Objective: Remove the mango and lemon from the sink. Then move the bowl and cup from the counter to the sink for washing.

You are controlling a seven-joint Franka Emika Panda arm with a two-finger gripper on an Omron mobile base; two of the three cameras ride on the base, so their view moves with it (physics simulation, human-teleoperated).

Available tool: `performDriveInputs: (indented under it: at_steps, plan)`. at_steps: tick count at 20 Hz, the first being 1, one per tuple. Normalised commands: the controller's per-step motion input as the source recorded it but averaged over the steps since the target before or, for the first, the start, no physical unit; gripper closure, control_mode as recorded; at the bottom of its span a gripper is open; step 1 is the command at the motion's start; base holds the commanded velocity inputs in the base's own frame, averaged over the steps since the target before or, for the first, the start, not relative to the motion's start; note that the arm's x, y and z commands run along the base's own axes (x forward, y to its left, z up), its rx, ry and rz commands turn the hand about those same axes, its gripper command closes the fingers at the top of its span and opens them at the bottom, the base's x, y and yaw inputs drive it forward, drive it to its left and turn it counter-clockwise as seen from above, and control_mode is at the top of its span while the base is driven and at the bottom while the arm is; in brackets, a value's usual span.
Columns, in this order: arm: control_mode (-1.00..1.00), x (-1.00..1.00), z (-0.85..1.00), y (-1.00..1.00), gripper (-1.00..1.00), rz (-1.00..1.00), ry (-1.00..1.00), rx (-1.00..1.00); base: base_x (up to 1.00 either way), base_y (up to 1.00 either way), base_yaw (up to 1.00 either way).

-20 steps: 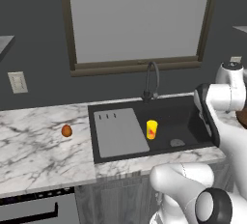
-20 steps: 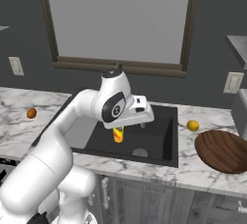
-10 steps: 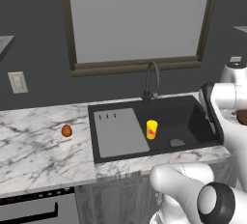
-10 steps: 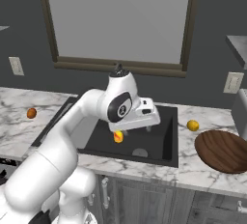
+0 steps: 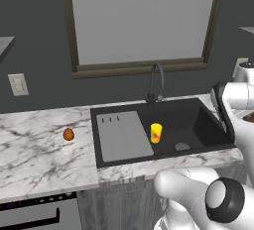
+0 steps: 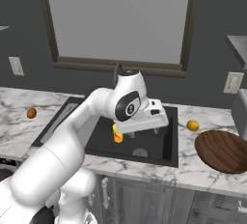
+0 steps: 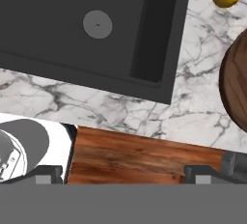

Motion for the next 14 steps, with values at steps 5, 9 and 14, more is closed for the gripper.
performDriveInputs:
  at_steps: [5,9,14]
  plan:
    - [-1.0,-0.1,0.0,-0.27,-1.0,0.0,0.0,0.0,0.0,0.0,0.0]
    - [-1.0,-0.12,0.01,-0.29,-1.0,-0.01,0.0,0.0,0.0,0.0,0.0]
    - [-1.0,-0.07,0.0,-0.22,-1.0,-0.04,0.0,0.0,0.0,0.0,0.0]
